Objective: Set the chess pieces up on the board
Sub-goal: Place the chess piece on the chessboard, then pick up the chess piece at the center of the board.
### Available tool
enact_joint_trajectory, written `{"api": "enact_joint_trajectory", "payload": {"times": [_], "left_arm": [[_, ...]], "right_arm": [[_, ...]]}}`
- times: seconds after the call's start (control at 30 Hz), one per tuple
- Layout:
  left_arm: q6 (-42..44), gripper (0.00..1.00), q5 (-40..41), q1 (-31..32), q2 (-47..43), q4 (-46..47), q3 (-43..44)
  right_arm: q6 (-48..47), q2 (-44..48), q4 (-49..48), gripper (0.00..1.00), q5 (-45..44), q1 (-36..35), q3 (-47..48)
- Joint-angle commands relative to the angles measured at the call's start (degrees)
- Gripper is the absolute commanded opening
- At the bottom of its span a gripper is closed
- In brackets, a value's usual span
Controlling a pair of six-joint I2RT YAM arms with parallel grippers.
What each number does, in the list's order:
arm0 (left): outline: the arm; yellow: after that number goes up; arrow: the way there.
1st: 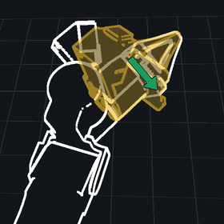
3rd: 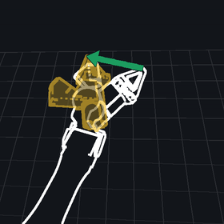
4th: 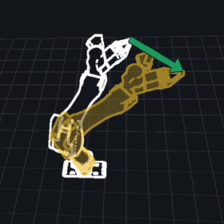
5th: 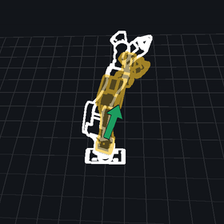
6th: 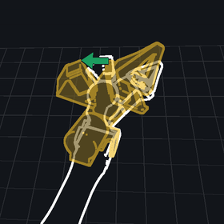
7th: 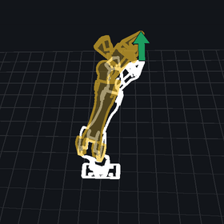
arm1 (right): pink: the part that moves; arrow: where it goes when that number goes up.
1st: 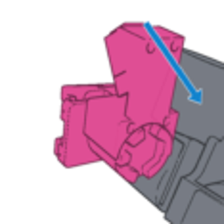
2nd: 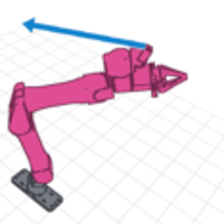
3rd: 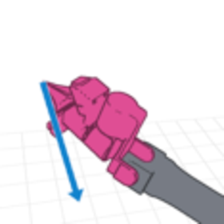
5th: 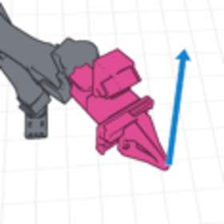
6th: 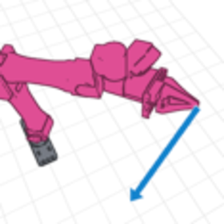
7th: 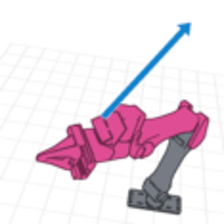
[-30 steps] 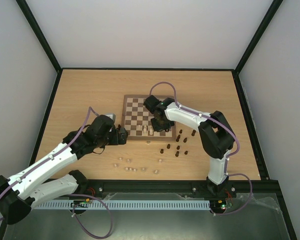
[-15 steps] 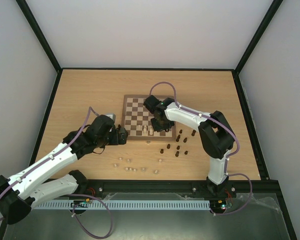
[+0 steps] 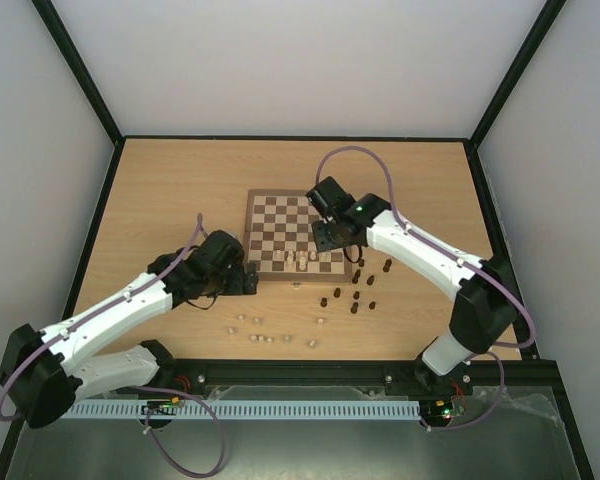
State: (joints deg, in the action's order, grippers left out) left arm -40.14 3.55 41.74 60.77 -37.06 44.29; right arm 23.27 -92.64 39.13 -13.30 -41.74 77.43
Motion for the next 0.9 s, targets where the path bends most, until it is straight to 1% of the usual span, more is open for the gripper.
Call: {"api": "enact_joint_trajectory", "payload": {"times": [0.0,0.23,0.3,0.37,0.57,0.73,0.87], "left_arm": [[-1.9,1.00,-2.4,1.0,2.9,-5.0,0.0],[-5.9,0.99,-2.8,4.8,7.2,-8.1,-0.4],[-7.4,0.98,-2.6,6.2,8.2,-8.0,-0.8],[-8.5,0.91,-2.4,7.2,9.4,-7.6,-1.3],[-10.2,0.66,-2.6,8.6,13.6,-5.3,-2.3],[-10.0,0.53,-2.1,8.9,16.6,-4.8,-2.1],[-9.5,0.39,-1.9,8.9,18.2,-4.2,-1.9]], "right_arm": [[-0.4,3.3,0.1,0.52,2.0,0.2,-4.1],[-2.0,8.3,-3.2,0.52,7.4,0.2,-8.9],[-2.3,8.8,-3.5,0.52,8.4,0.2,-9.7],[-2.3,9.5,-4.0,0.52,9.9,0.1,-10.3],[-2.6,11.2,-4.8,0.52,12.7,-0.8,-11.2],[-2.6,11.8,-5.1,0.52,13.3,-1.4,-11.8],[-2.6,12.4,-5.4,0.52,13.7,-1.7,-12.3]]}}
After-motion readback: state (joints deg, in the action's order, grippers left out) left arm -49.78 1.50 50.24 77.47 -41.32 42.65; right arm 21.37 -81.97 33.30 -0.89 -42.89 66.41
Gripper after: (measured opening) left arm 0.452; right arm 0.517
